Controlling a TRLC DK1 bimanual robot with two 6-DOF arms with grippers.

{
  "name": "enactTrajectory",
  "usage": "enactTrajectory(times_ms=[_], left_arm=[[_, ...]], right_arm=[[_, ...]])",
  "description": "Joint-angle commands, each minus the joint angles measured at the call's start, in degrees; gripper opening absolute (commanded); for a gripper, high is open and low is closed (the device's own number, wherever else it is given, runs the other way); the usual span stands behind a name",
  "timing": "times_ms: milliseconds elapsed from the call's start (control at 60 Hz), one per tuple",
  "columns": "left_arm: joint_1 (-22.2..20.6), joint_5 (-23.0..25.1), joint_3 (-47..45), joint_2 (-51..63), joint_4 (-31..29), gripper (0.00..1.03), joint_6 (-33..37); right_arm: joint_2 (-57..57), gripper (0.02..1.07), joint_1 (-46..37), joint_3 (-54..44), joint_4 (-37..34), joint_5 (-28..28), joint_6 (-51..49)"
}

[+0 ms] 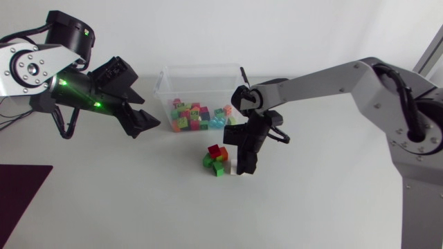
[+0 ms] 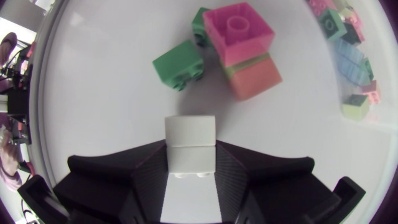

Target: Place the duplo bricks in the container

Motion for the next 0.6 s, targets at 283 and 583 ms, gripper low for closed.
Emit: enactTrajectory(times_ms=[283, 583], left_arm=[[-1.83, 0.95, -2.22, -0.16, 0.38, 0.98, 1.51], [-5.26, 0.86, -4.16, 1.16, 0.38, 0.98, 2.31]], right_arm=[[-13.64, 0.21, -2.7, -4.77, -1.01, -1.43, -0.7], [-13.2, 0.21, -4.98, 10.87, 0.31, -7.23, 9.85]])
